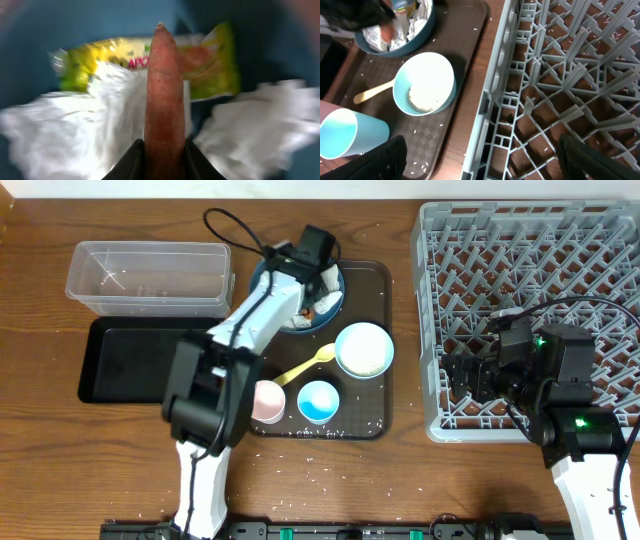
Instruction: Sort waste into correct bins and load items into the dishwasher rack
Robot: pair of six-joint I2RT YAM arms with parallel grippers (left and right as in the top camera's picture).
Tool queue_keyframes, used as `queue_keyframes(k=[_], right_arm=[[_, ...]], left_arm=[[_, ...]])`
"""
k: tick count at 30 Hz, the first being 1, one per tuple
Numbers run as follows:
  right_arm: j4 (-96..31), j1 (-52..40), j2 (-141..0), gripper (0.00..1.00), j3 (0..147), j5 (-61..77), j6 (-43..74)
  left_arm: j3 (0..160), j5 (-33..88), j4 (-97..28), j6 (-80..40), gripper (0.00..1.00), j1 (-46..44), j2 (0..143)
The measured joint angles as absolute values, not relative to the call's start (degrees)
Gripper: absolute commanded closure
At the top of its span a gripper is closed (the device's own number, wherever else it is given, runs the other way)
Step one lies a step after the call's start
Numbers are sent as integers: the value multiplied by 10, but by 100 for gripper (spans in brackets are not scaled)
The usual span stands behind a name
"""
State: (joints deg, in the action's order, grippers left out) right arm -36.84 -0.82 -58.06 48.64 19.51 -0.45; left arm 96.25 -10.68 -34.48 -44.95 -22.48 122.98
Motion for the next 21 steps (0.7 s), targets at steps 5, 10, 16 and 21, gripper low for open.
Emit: queue_keyframes(k=[5,10,16,21], right_arm=[[-368,-8,-581,7,486,195,-4],[-368,-8,-581,7,486,195,-4],[-368,-8,-581,6,487,195,-4],[-367,-8,-581,6,487,195,-4]], left_arm=[[962,-107,-362,-449,81,-224,1168],[962,-106,-423,-437,86,-216,1130],[962,-104,-539,-434,86,-150,1041],[963,-107,-635,-434,86,-72,950]])
